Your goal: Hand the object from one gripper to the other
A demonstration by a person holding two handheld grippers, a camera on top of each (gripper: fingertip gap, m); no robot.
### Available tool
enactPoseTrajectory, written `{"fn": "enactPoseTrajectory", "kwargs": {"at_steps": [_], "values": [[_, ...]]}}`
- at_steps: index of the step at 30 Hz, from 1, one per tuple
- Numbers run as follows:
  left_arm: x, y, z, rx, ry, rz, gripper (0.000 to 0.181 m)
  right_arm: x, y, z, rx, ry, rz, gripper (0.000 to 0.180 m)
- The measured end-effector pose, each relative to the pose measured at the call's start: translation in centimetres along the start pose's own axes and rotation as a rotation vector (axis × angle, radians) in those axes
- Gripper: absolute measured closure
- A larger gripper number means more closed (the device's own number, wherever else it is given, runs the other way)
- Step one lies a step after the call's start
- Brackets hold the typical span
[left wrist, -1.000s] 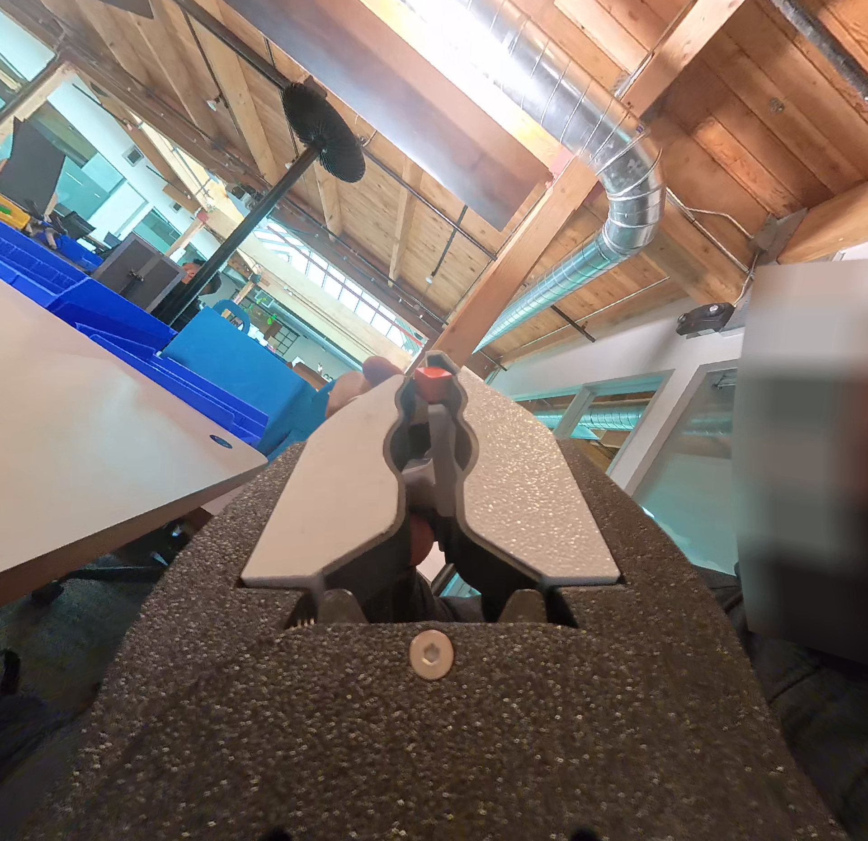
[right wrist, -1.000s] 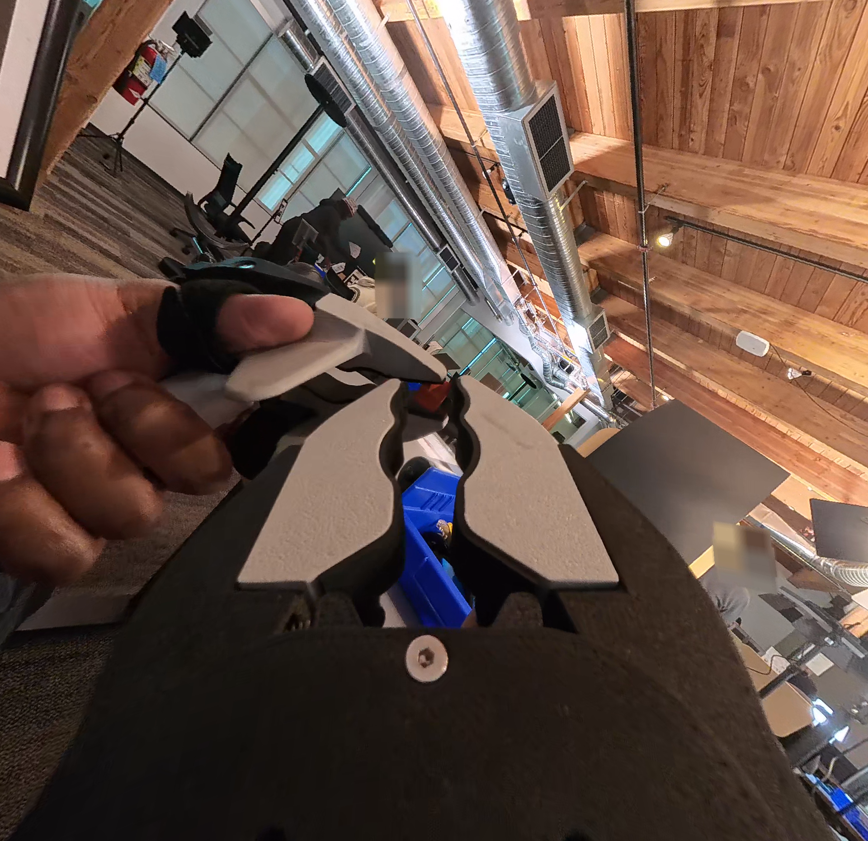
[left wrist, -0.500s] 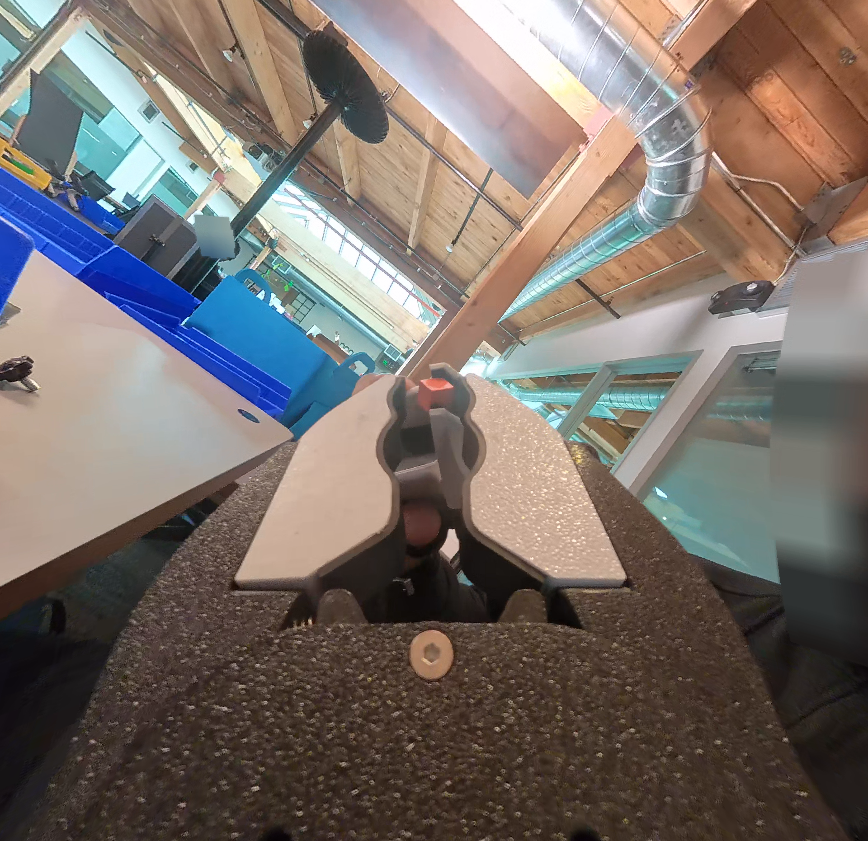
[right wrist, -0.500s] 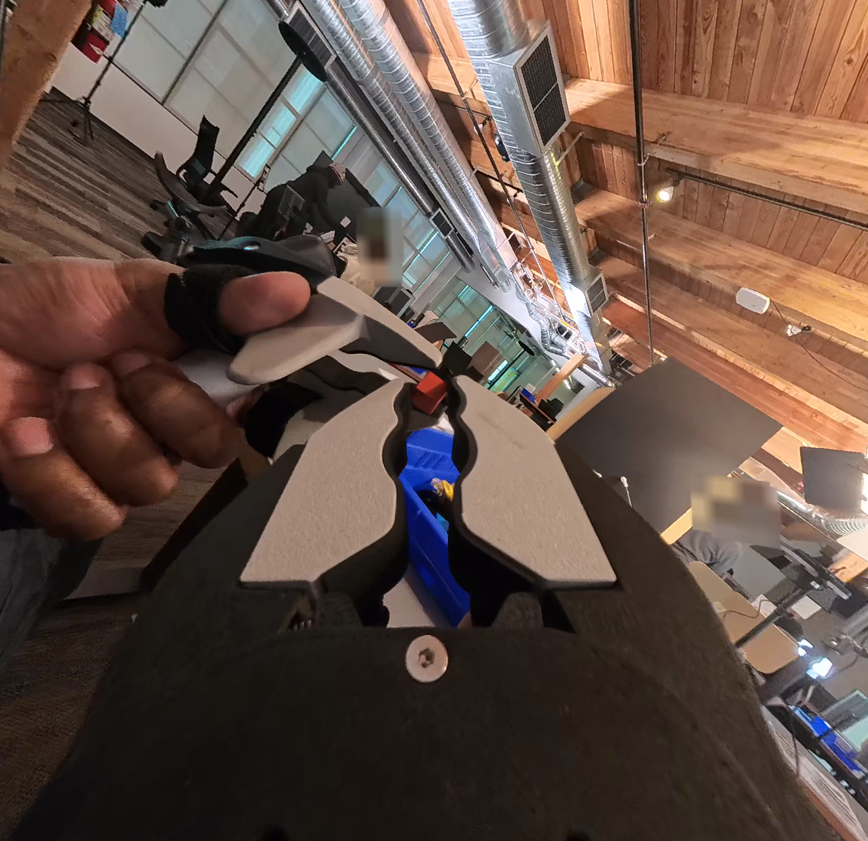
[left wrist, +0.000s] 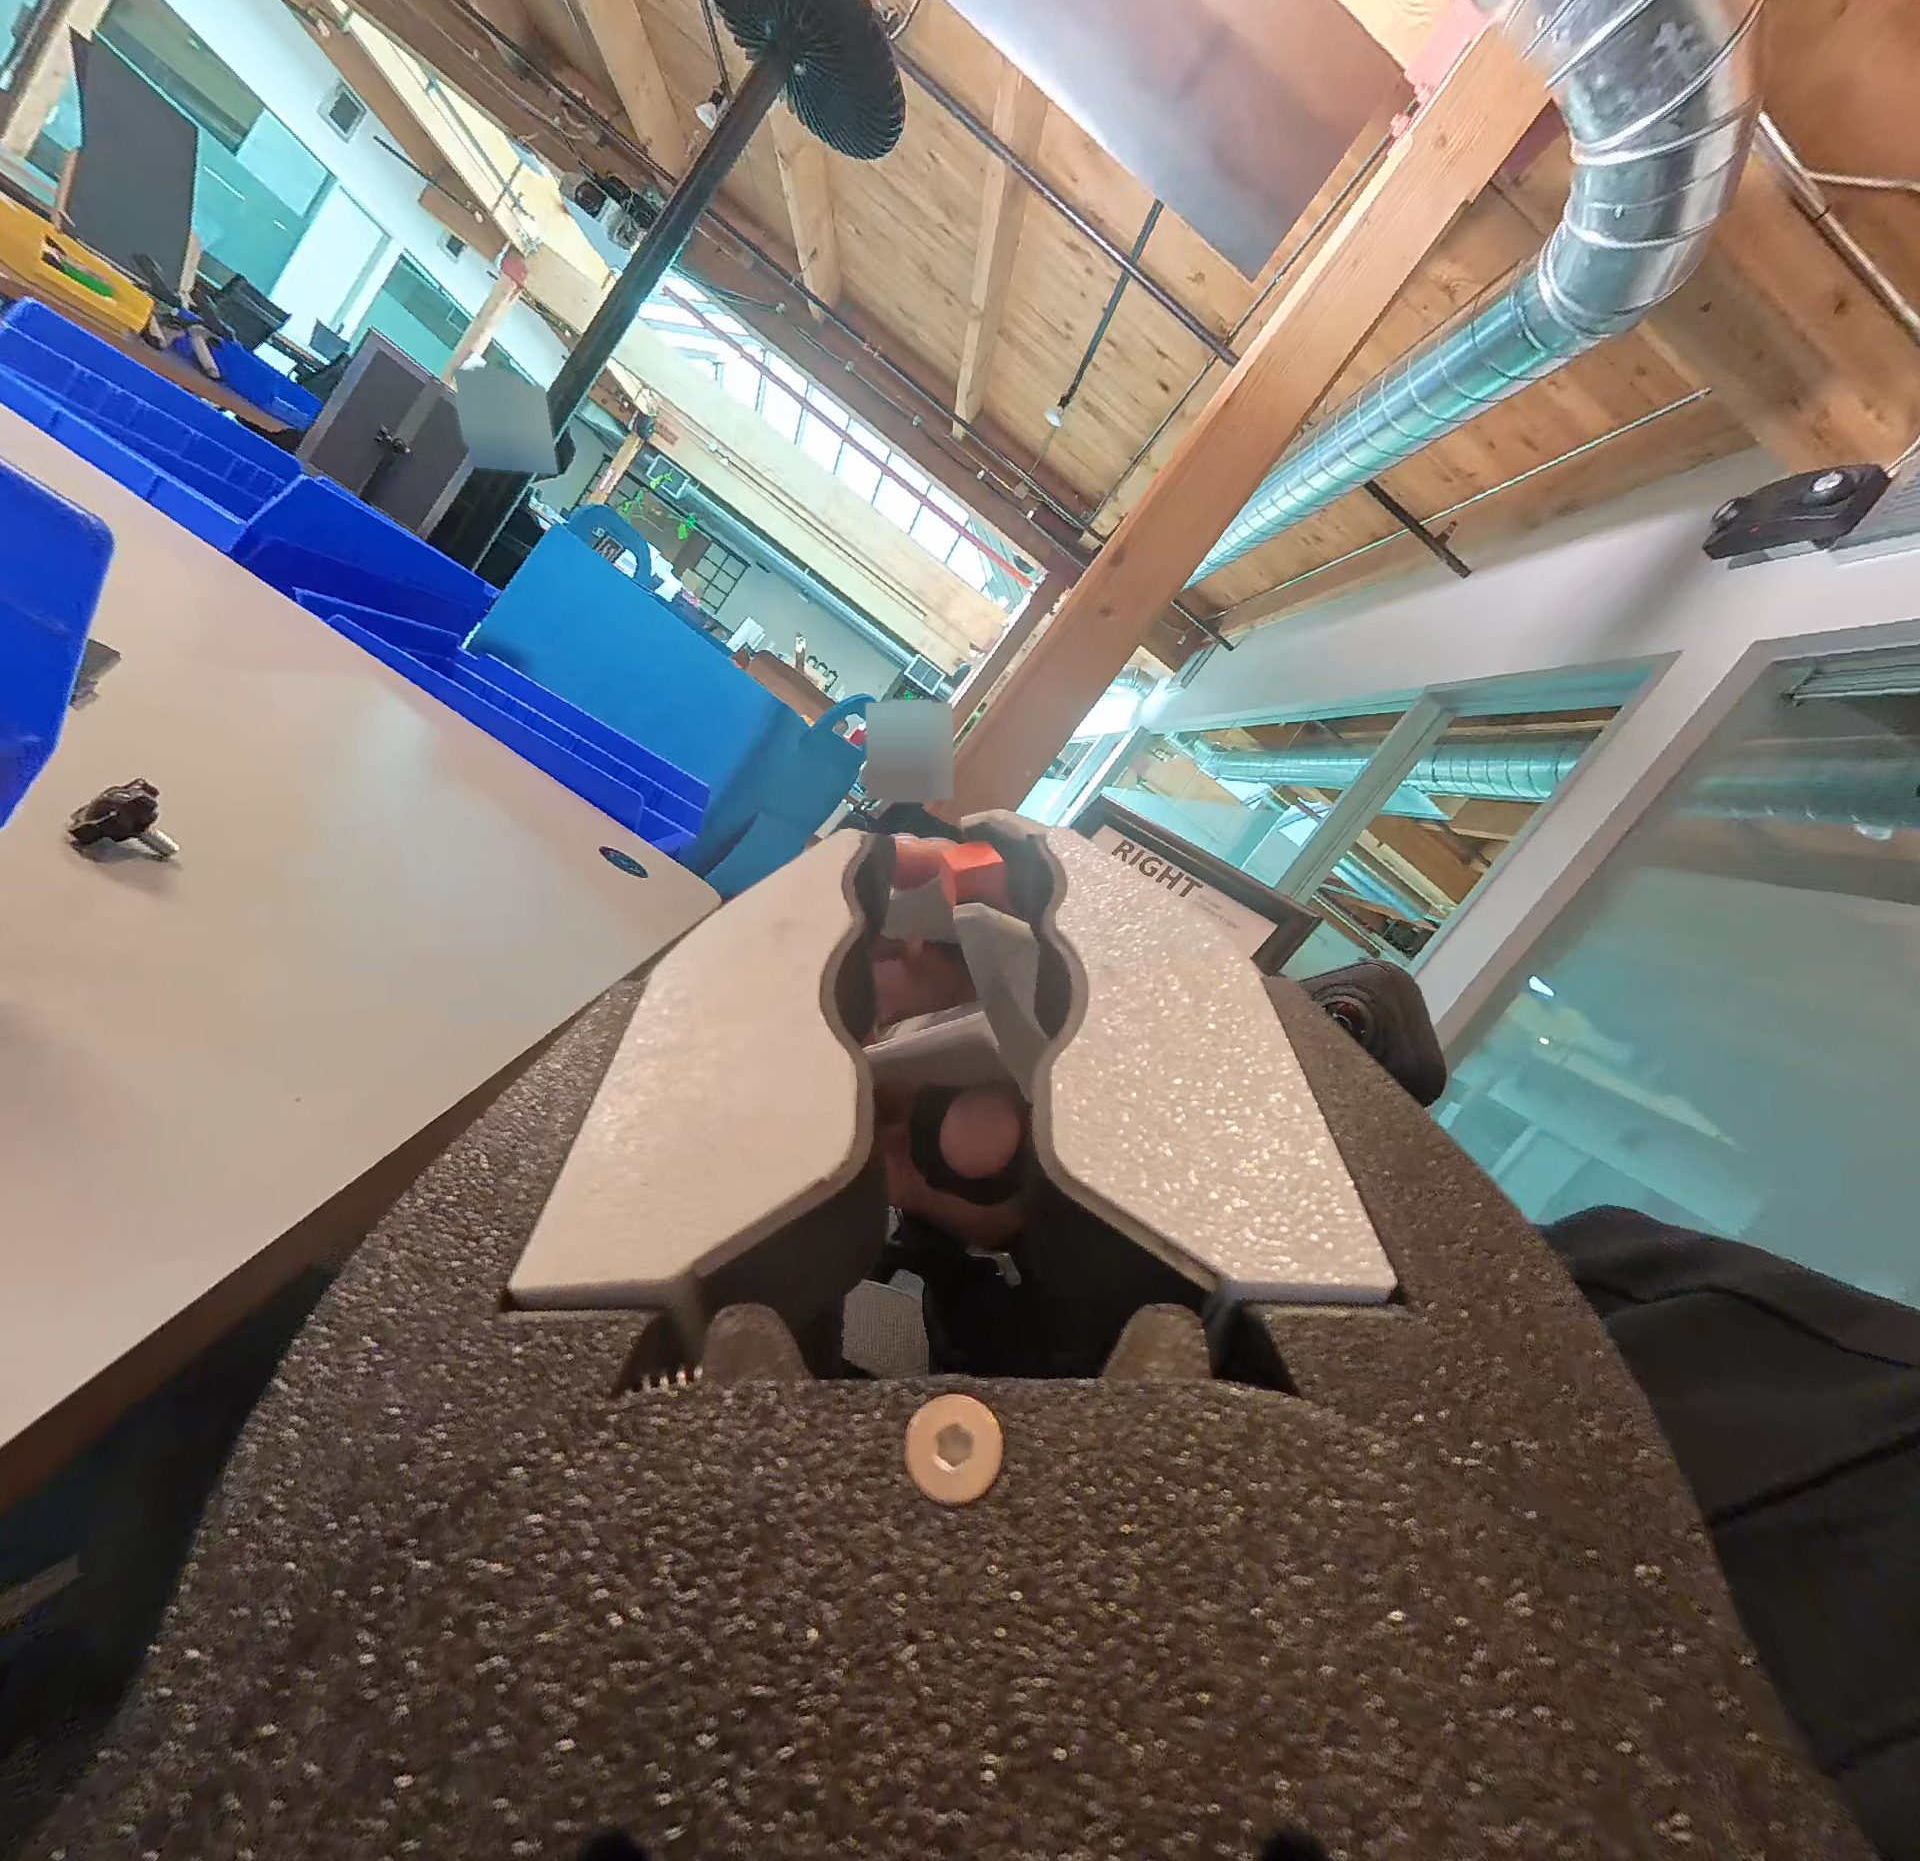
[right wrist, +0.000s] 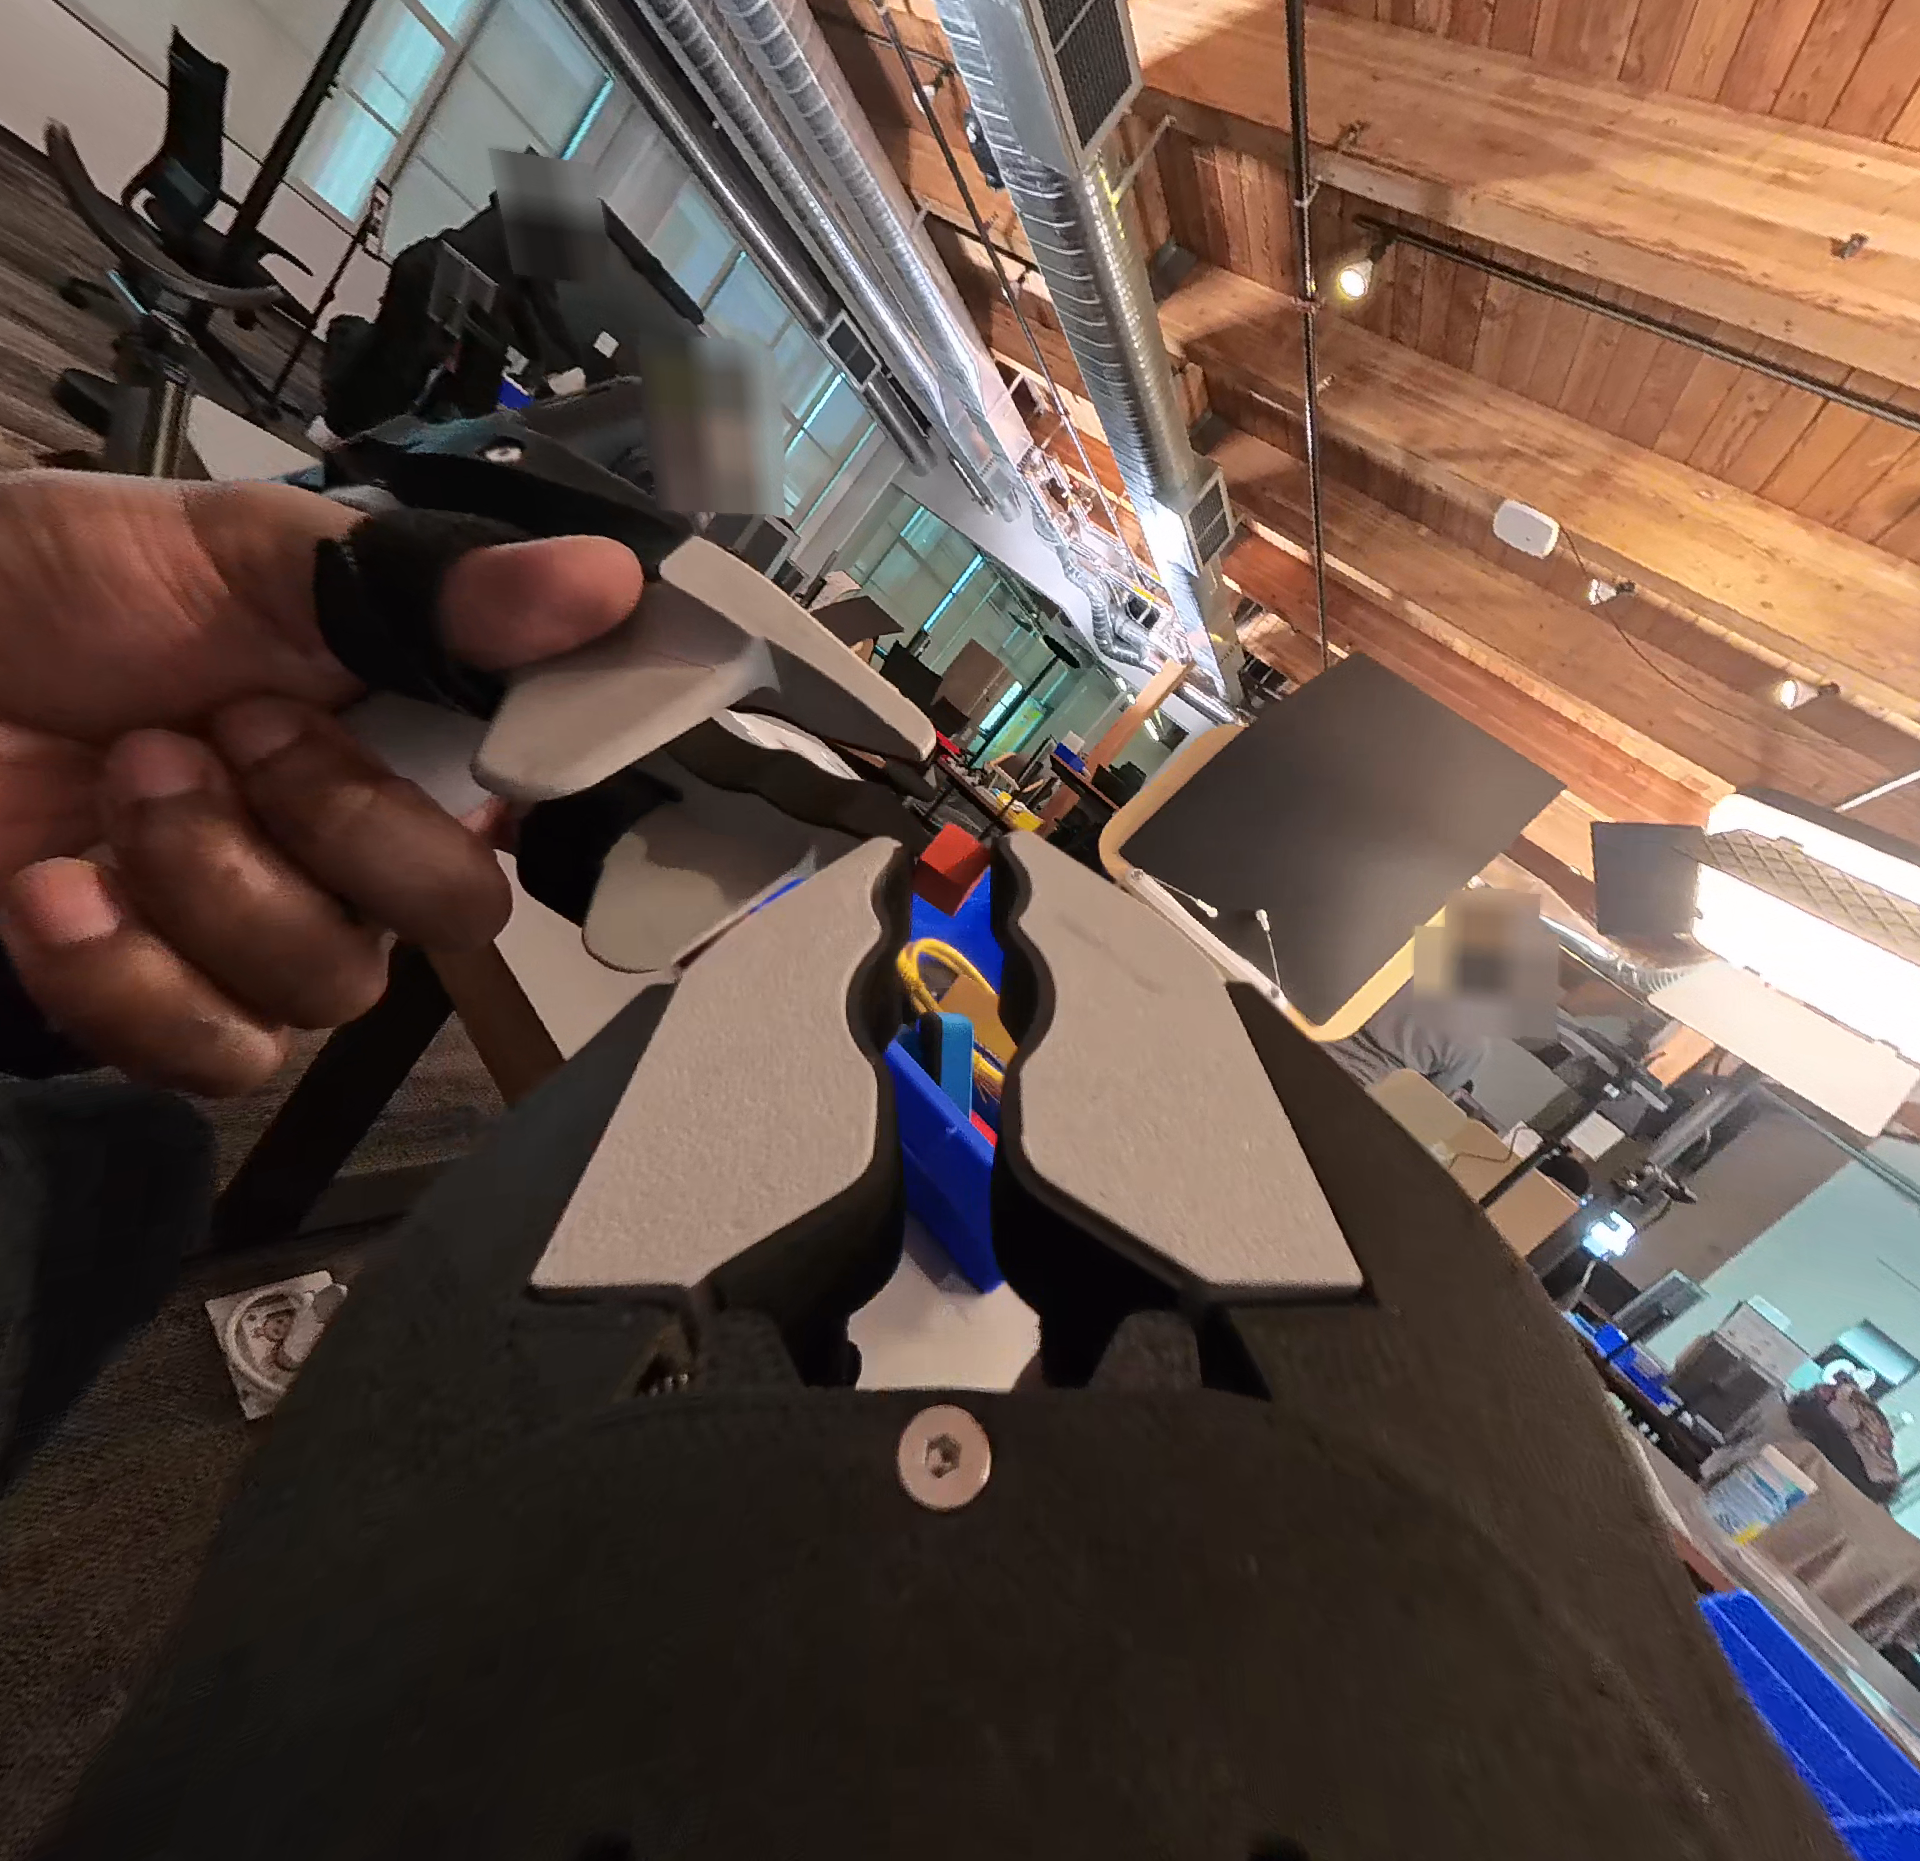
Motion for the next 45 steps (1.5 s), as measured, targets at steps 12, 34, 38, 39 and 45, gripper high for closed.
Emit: {"fn": "enactPoseTrajectory", "kwargs": {"at_steps": [12,34,38,39,45], "values": [[-0.8,1.0,0.3,0.044,0.022,0.006,0.155,0.5,-0.9,1.5,-0.030,0.051,0.048,0.166],[0.8,5.8,0.0,-0.125,-0.004,-0.305,0.154,0.5,-1.9,3.9,-0.173,0.090,0.088,0.167],[1.9,8.4,0.3,-0.293,0.034,-0.458,0.154,0.4,-2.1,5.8,-0.229,0.126,0.098,0.167],[2.1,8.8,0.3,-0.320,0.031,-0.479,0.154,0.4,-2.2,6.4,-0.249,0.140,0.103,0.167],[3.5,10.7,0.0,-0.476,0.042,-0.591,0.154,0.0,-2.9,9.5,-0.433,0.200,0.127,0.167]]}}
Point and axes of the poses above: each gripper's, where its closed fingertips meet, x back along the fingers, z out of its underside, y = z × x across the jaws, the point moved 2 cm from there along x, back along the fingers, and after that the axes turned 1 degree about -y, right-handed, at the moved point
